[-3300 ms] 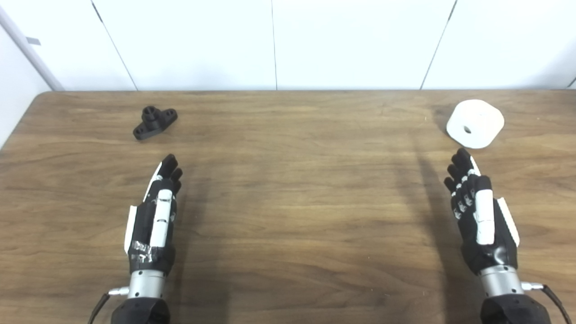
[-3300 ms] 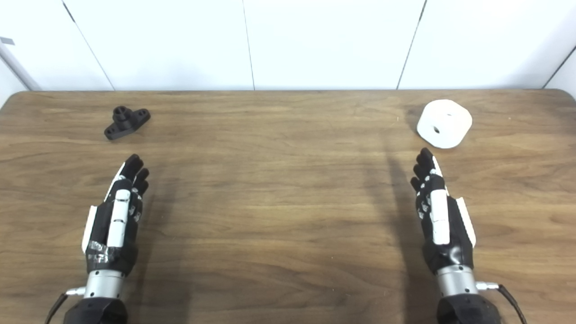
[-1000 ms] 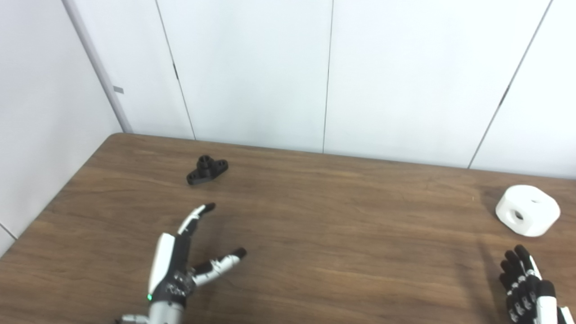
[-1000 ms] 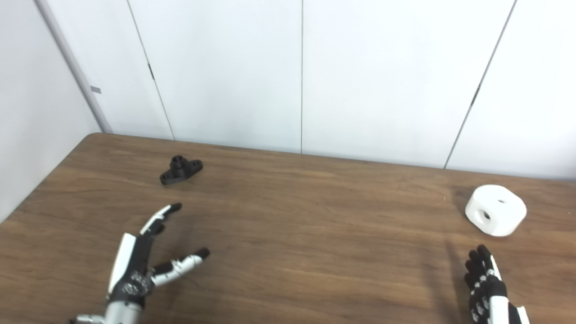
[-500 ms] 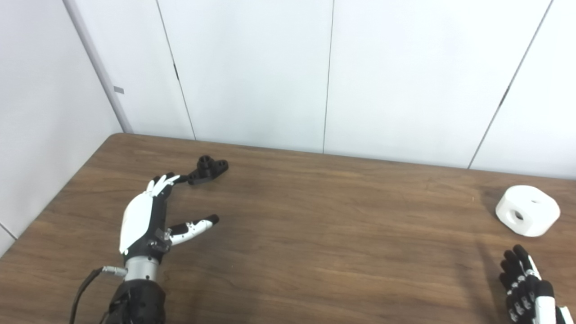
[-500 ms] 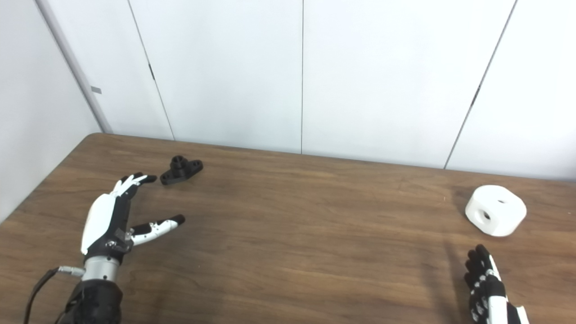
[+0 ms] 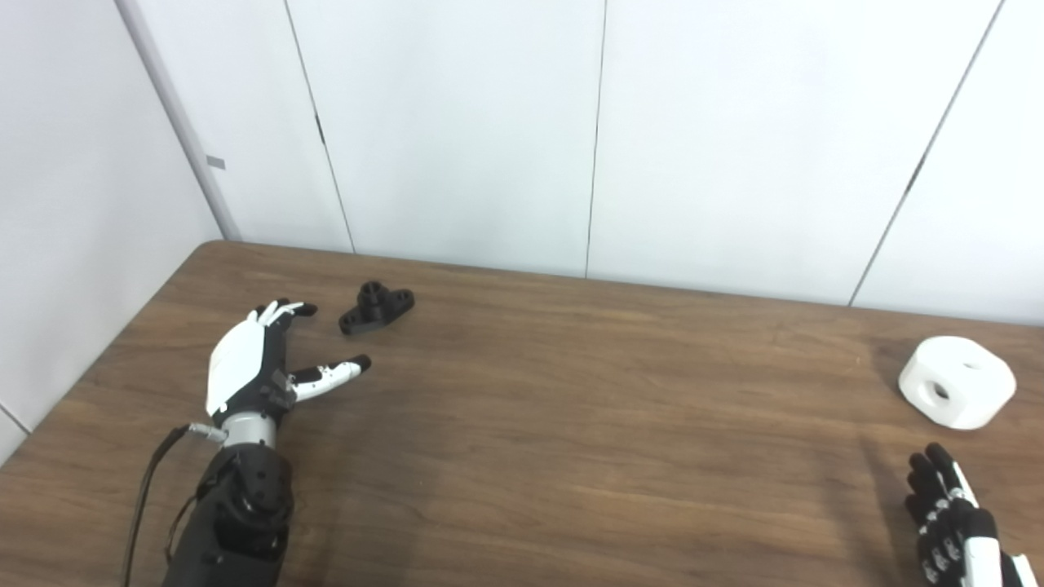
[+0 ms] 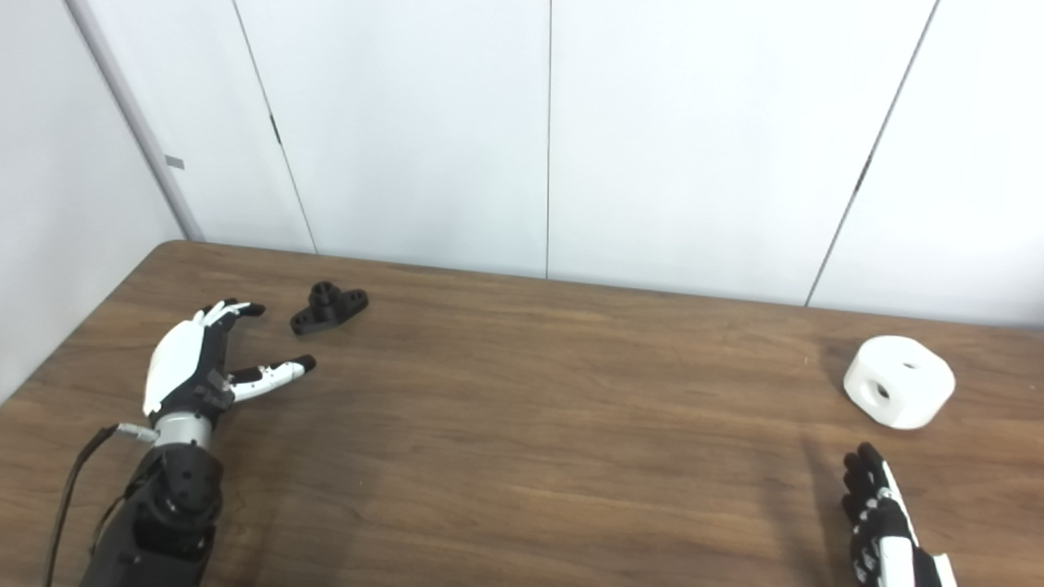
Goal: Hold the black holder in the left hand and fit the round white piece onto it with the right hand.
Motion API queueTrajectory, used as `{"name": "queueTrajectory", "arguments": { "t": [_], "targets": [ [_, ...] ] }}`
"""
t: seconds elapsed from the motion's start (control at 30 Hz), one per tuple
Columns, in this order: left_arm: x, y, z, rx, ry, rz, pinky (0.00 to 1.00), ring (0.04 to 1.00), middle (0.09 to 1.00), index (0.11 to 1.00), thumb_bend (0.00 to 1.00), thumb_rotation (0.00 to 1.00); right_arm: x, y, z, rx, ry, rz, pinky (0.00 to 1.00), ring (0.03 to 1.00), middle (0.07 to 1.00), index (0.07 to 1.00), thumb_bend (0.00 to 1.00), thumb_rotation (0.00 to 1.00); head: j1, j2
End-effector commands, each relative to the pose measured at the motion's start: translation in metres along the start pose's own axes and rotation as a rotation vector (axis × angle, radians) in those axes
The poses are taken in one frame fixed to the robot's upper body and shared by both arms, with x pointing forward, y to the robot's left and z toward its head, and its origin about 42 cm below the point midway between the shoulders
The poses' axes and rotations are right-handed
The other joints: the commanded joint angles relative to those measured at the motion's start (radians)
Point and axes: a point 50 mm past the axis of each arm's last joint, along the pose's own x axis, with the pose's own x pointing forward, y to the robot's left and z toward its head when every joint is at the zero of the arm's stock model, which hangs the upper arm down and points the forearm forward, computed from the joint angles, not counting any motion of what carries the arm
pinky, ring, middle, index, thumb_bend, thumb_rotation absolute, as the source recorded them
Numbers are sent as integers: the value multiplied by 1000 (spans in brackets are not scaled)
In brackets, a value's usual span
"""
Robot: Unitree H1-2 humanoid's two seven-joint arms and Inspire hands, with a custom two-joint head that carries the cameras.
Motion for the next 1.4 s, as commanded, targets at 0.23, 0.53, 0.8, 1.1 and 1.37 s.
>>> {"name": "queueTrajectory", "arguments": {
  "t": [0.23, 0.53, 0.8, 1.1, 1.37],
  "targets": [
    [46, 16, 25, 20, -57, 54, 1000, 1000, 957, 804, 897, 345, -8, 0, -2, 3, 2, -10, 1000, 975, 958, 947, 581, 997, -5, 1],
    [61, 10, 32, 35, -80, 30, 1000, 992, 939, 808, 901, 327, -9, 0, -2, -3, 9, -11, 1000, 979, 960, 948, 614, 994, -10, -2],
    [75, 4, 38, 58, -74, 6, 1000, 988, 932, 796, 885, 316, -9, 1, -2, -7, 4, -9, 1000, 973, 955, 945, 597, 999, -14, -3],
    [85, -1, 40, 92, -70, -21, 1000, 981, 924, 785, 867, 300, -8, 2, -3, -7, 2, -15, 1000, 976, 954, 943, 597, 999, -22, -3],
    [90, -6, 38, 112, -47, -35, 1000, 982, 917, 765, 870, 309, -8, 3, -2, -2, 0, -10, 1000, 980, 953, 940, 584, 998, -24, -1]
  ]
}}
